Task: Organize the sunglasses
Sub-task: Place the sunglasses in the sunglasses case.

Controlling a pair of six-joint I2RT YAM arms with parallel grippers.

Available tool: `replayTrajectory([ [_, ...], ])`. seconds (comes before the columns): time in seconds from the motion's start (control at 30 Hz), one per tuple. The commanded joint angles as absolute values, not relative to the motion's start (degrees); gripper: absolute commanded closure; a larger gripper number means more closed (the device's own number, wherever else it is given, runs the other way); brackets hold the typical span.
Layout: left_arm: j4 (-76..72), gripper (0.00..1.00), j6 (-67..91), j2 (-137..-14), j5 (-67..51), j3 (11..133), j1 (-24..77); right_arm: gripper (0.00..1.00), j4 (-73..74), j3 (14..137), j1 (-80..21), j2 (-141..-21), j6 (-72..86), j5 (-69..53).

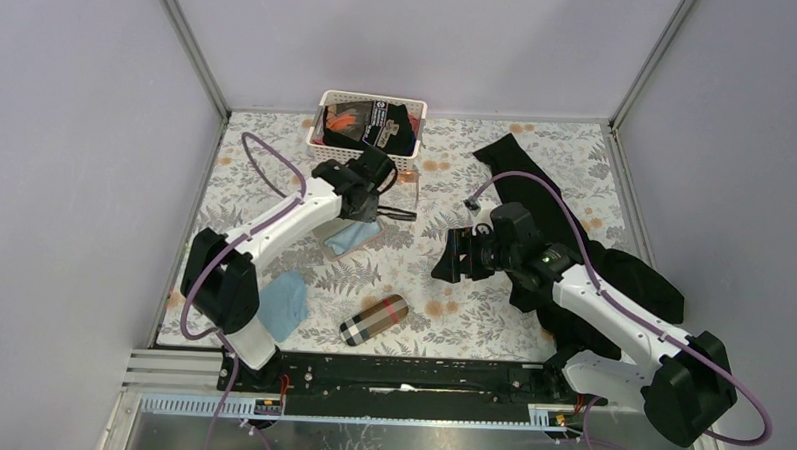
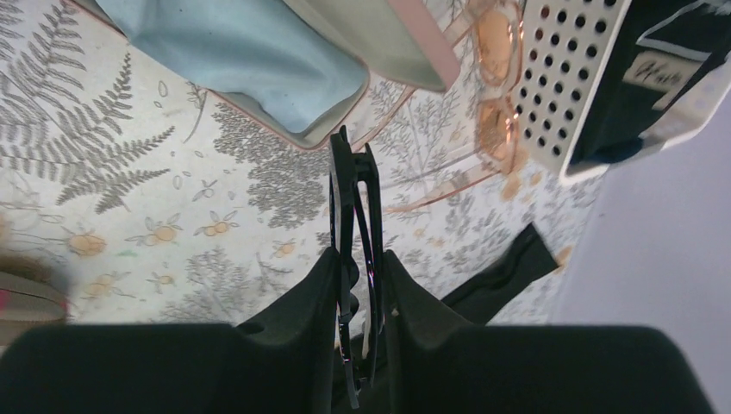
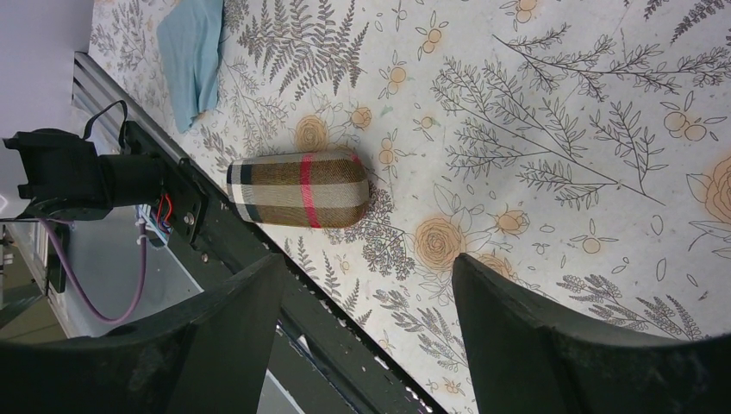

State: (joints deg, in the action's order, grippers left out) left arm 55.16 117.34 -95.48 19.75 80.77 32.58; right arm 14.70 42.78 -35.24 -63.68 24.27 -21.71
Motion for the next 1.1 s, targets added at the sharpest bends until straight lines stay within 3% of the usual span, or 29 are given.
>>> replayTrajectory([
  [0.0,60.0,1.00,110.6,-95.1,25.4,81.8,35.4,0.22,13.3,42.6,-35.4,-62.5,24.8,-22.2],
  [0.4,65.0,1.00,105.7,-89.0,21.0,78.6,38.4,0.25,6.7,45.7,-36.8,-67.2,17.4,-22.0],
  [0.53,65.7,1.00,103.7,-87.2,18.4,77.4,38.4,0.28,-6.1,41.4,-40.3,-67.6,11.6,-19.5],
  [0.67,65.7,1.00,101.4,-86.2,16.0,76.6,38.4,0.23,-20.9,35.1,-44.0,-67.4,7.7,-13.6],
  [0.87,66.5,1.00,99.4,-85.5,15.0,76.4,38.4,0.23,-28.6,35.8,-45.7,-74.4,1.4,-14.0],
  [1.07,66.6,1.00,98.5,-84.6,15.5,76.5,38.2,0.31,-29.3,40.2,-46.2,-80.1,1.1,-15.2],
])
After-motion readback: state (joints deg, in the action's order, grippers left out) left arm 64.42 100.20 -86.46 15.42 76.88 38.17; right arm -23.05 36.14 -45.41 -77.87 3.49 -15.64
